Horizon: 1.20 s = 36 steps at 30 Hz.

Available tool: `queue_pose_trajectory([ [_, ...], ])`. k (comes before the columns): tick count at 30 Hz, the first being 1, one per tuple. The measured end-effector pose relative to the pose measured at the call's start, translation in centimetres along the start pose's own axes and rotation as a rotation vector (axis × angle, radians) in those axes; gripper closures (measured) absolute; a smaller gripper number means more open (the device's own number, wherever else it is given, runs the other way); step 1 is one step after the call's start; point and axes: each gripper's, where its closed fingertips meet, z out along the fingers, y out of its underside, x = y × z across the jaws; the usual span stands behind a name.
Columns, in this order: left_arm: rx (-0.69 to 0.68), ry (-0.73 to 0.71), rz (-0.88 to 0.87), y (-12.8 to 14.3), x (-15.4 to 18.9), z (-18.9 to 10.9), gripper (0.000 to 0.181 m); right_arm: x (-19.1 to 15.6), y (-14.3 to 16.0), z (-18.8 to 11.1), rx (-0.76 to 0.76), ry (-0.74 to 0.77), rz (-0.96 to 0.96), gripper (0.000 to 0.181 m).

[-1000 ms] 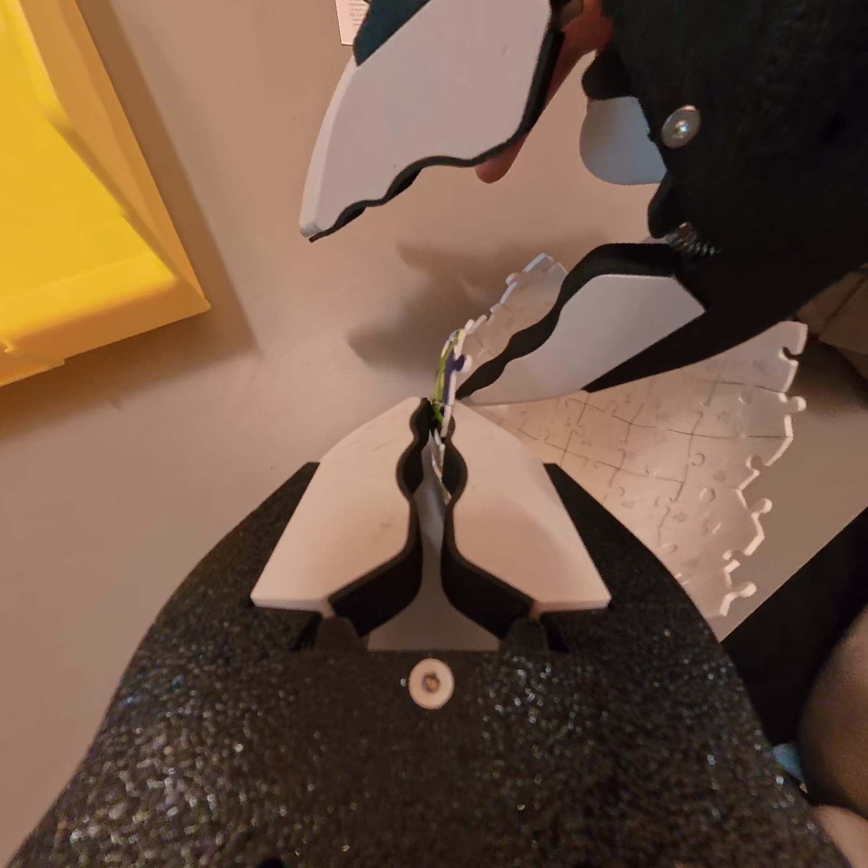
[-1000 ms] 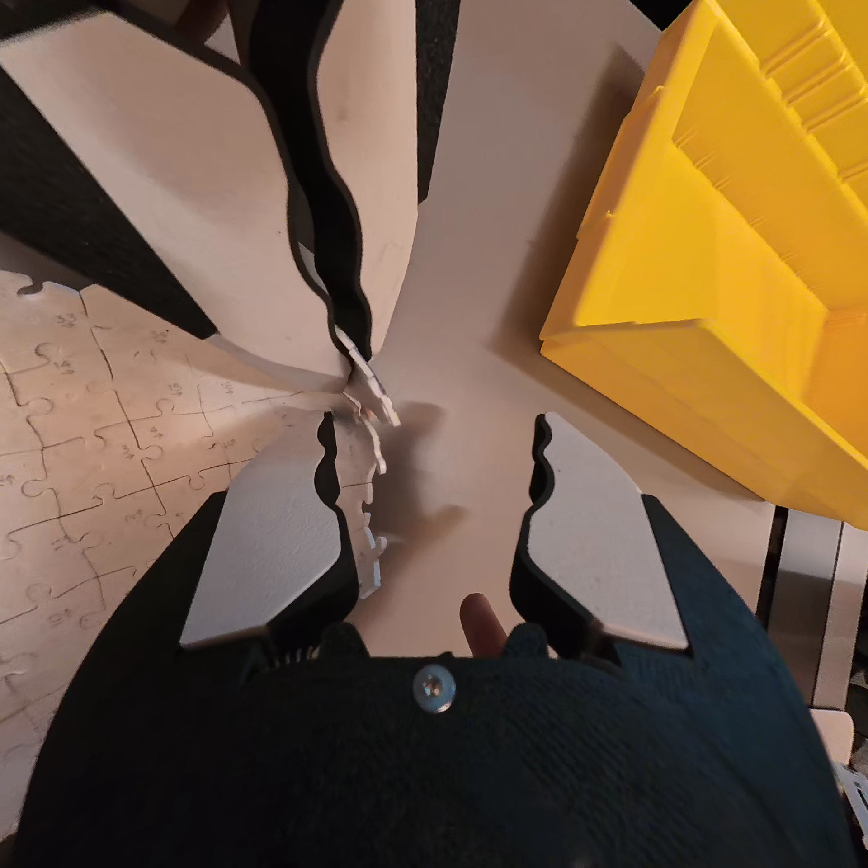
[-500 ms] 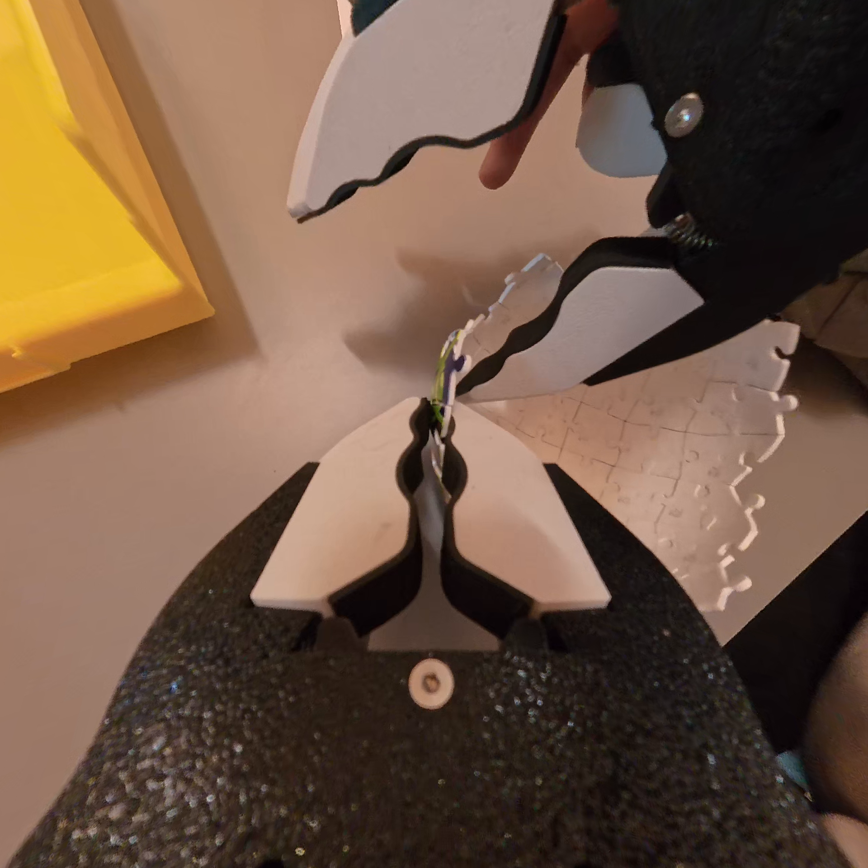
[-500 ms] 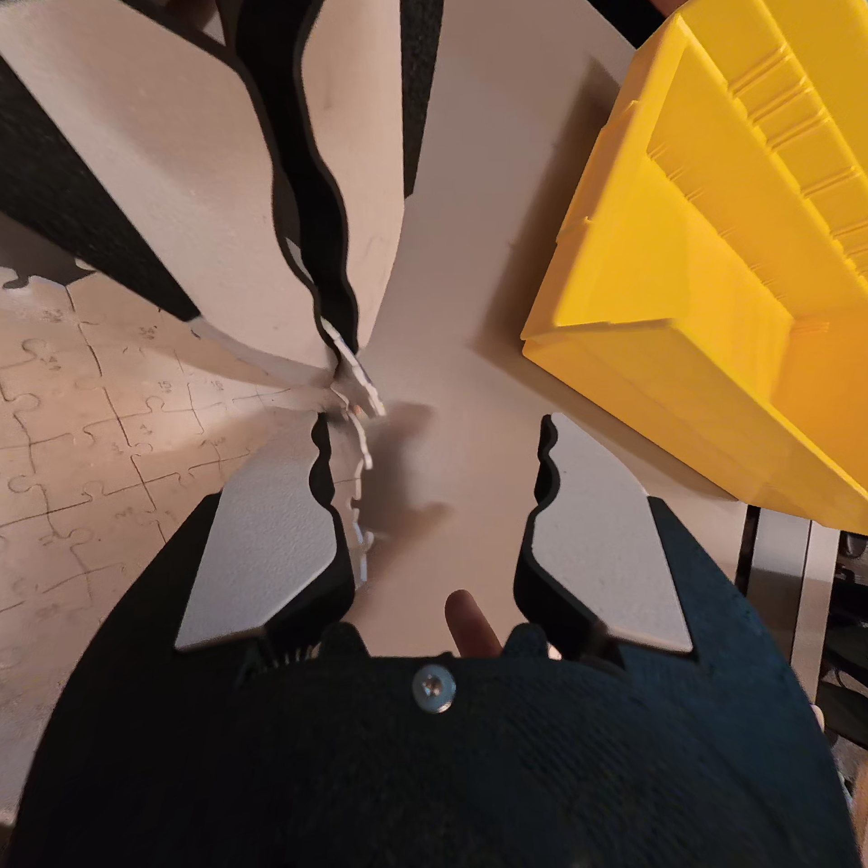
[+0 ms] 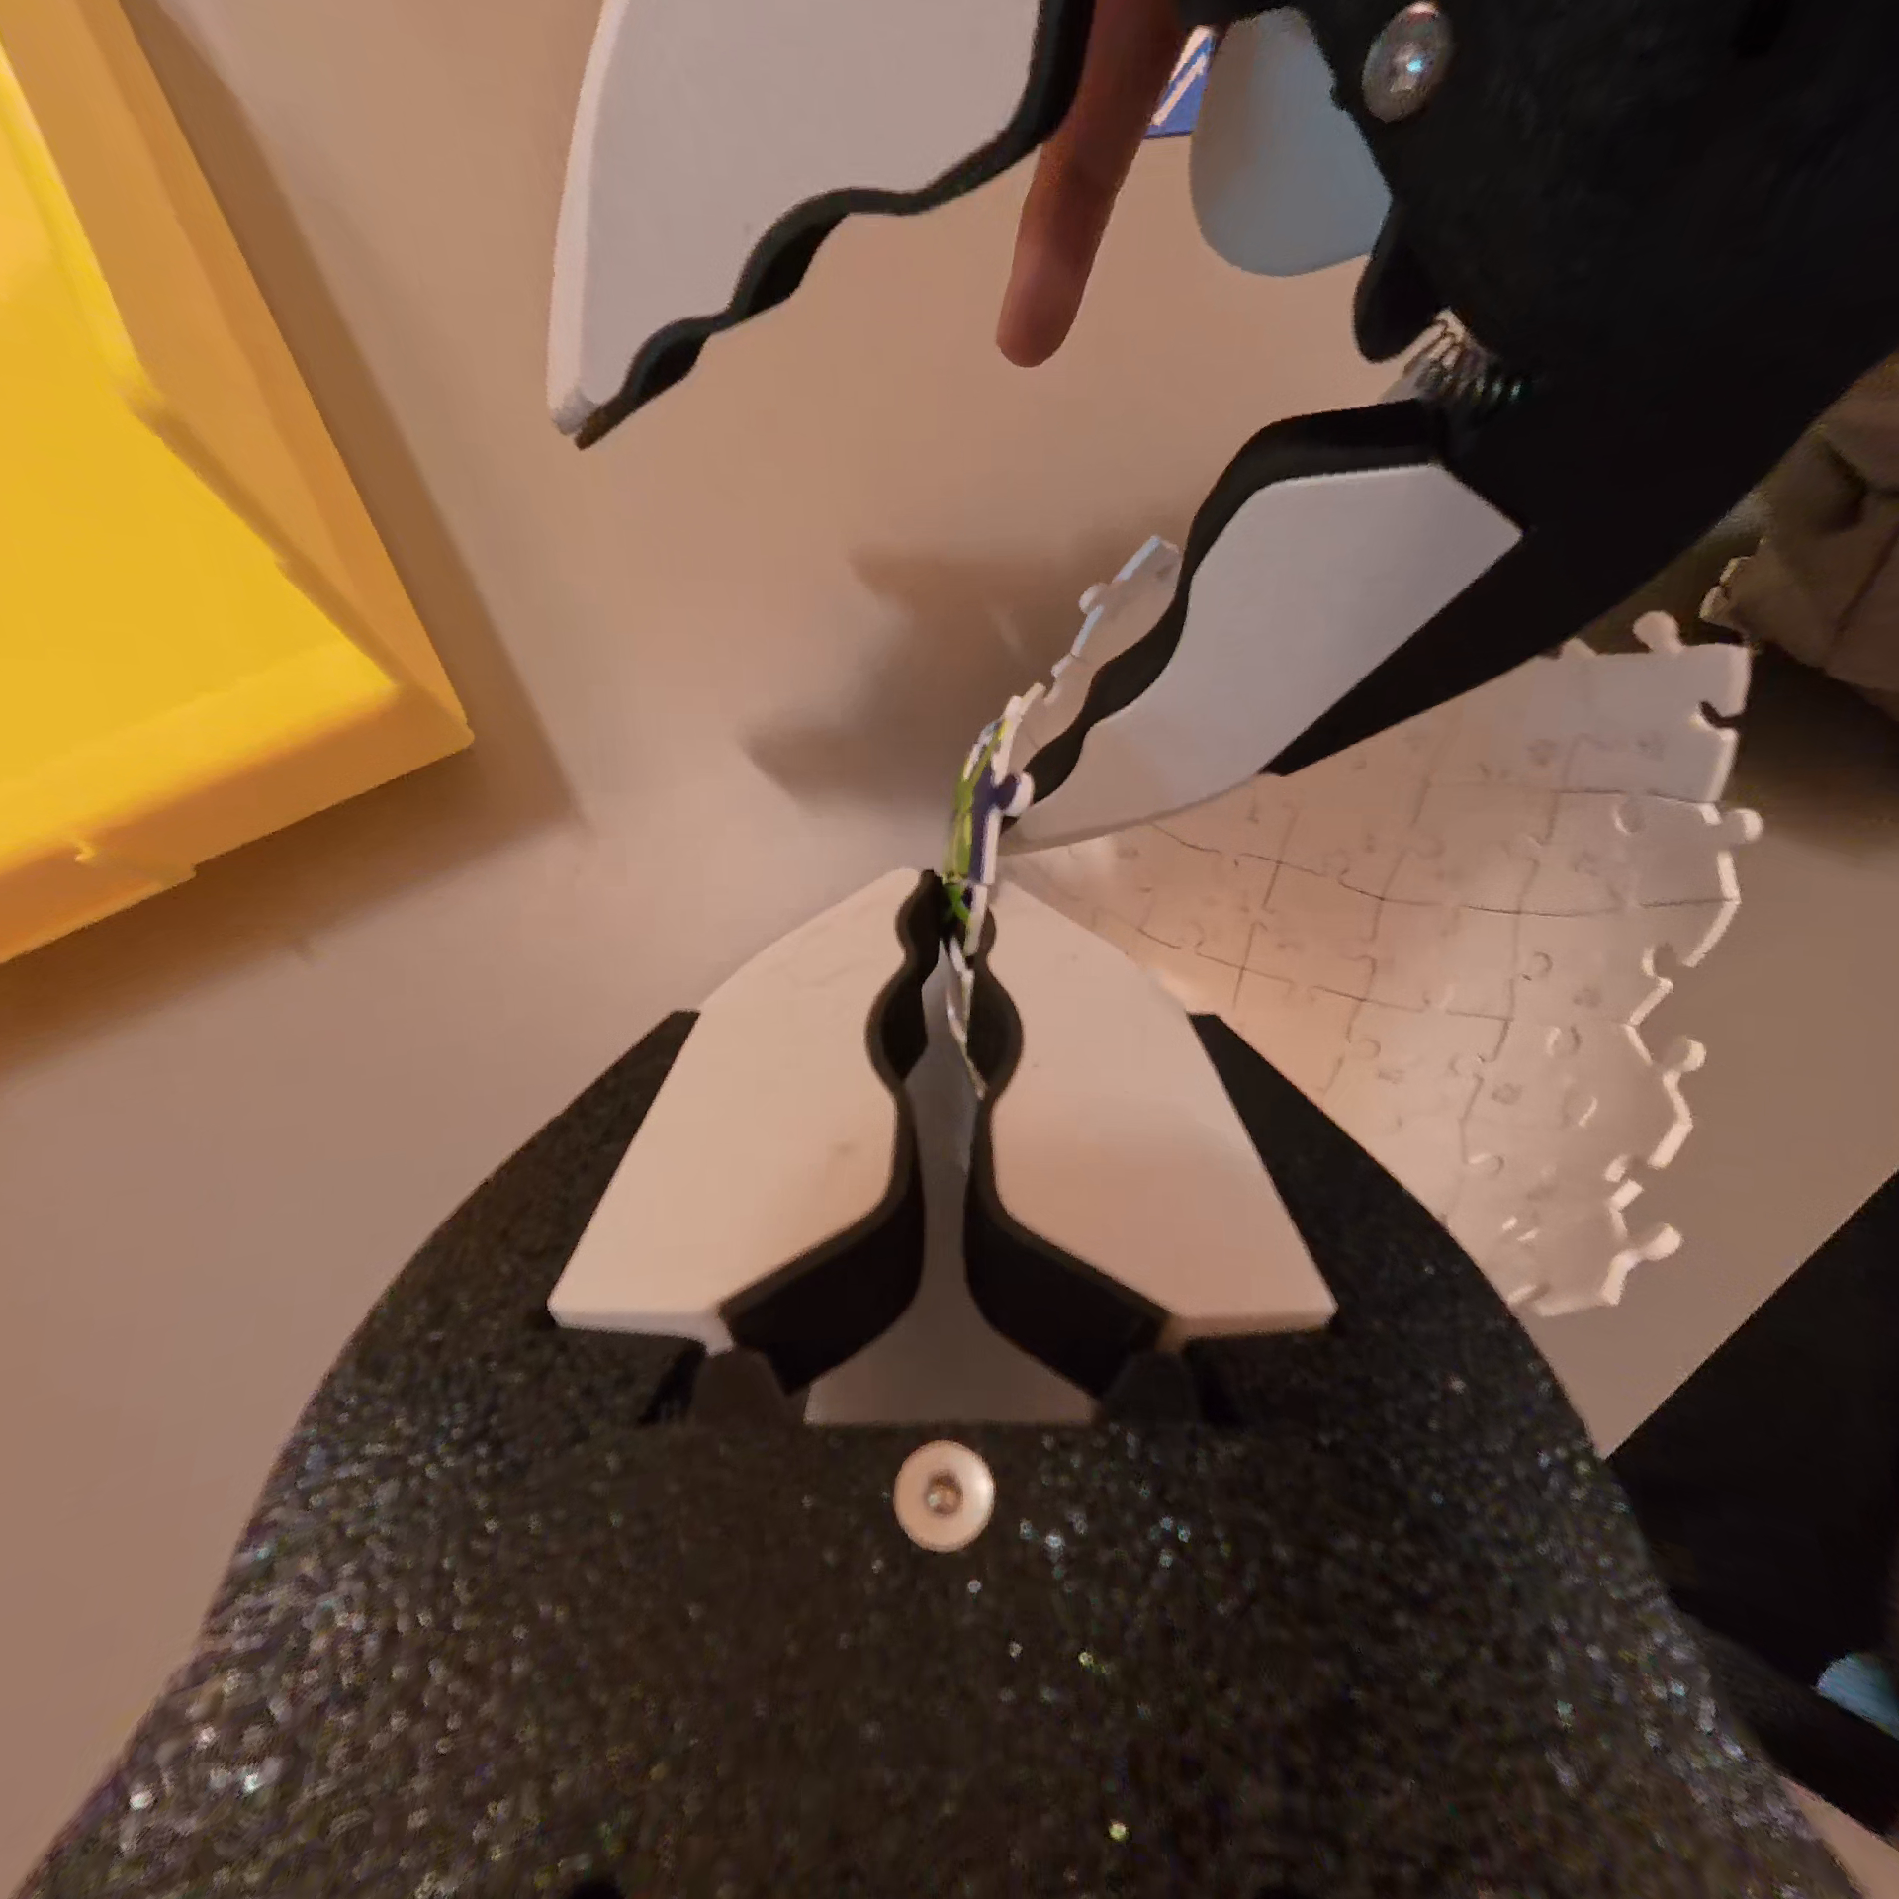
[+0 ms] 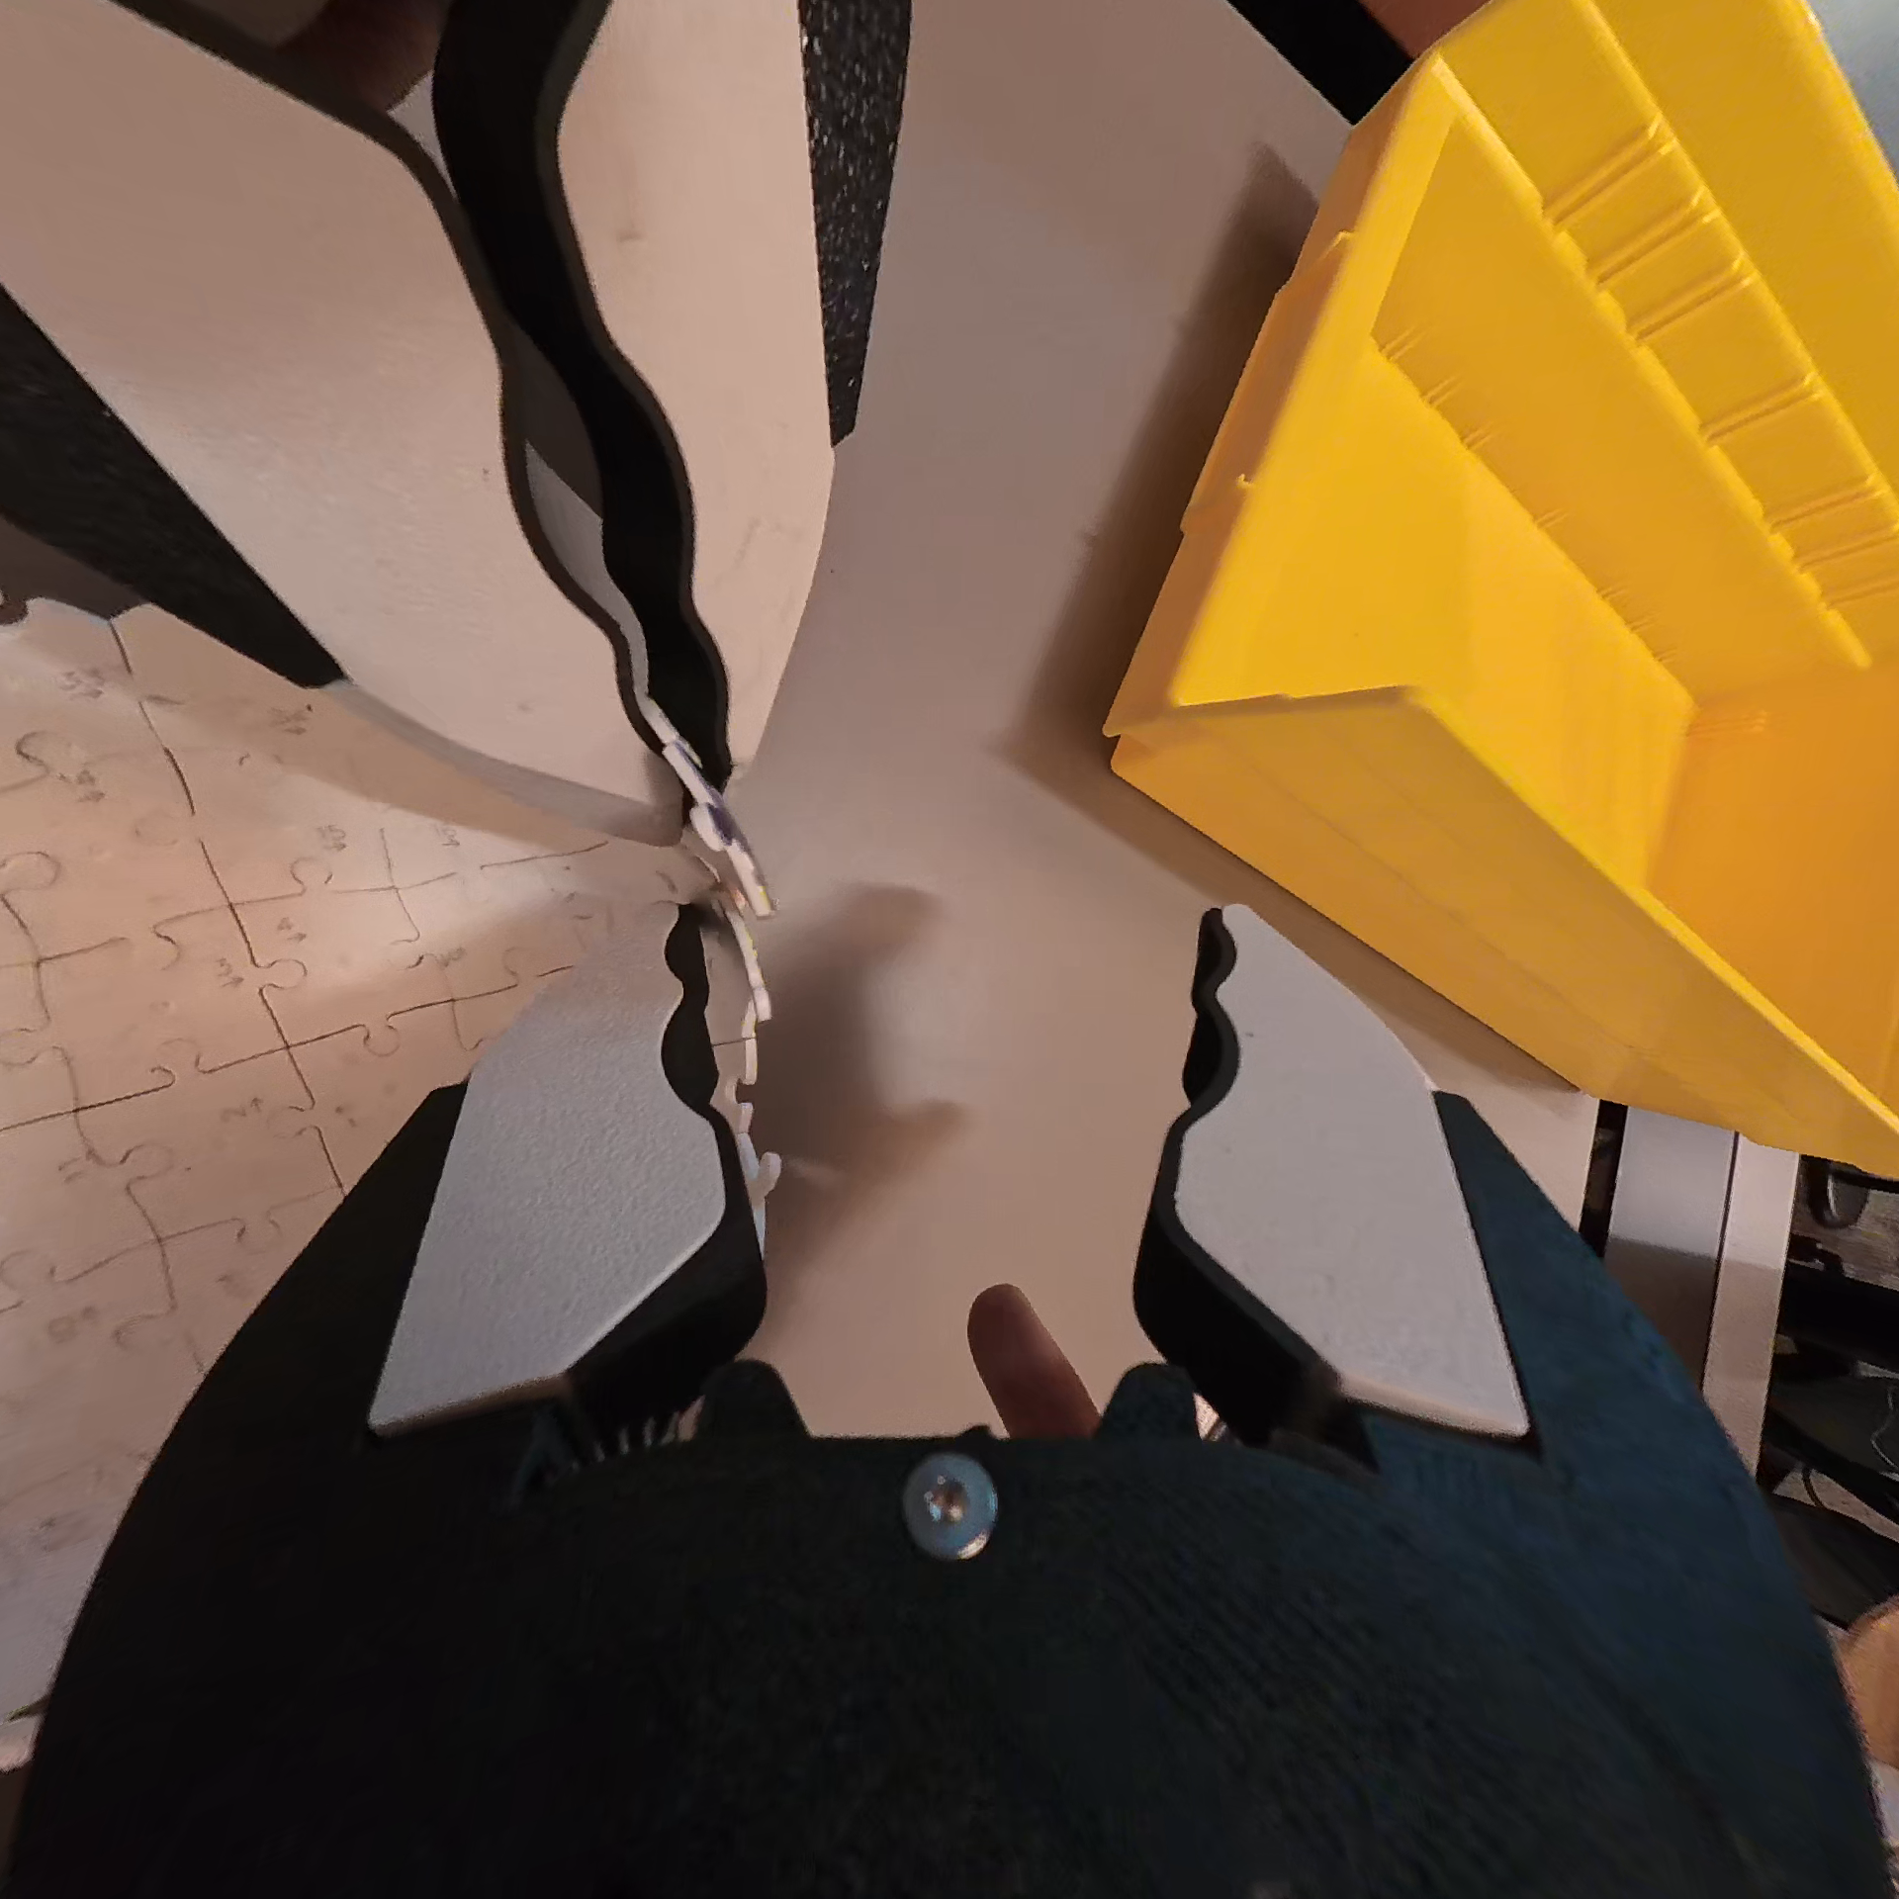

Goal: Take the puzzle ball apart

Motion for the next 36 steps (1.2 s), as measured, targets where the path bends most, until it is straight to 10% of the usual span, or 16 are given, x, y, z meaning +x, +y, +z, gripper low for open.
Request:
queue_pose_trajectory([
  [21,0.008,0.005,0.038,0.0,0.0,0.4,0.18,0.5,0.0,0.3,0.035,-0.123,-0.084,0.087],
  [36,0.007,0.008,0.04,0.2,-0.2,0.5,0.179,-2.7,-0.1,-0.2,0.113,-0.393,-0.096,0.158],
])
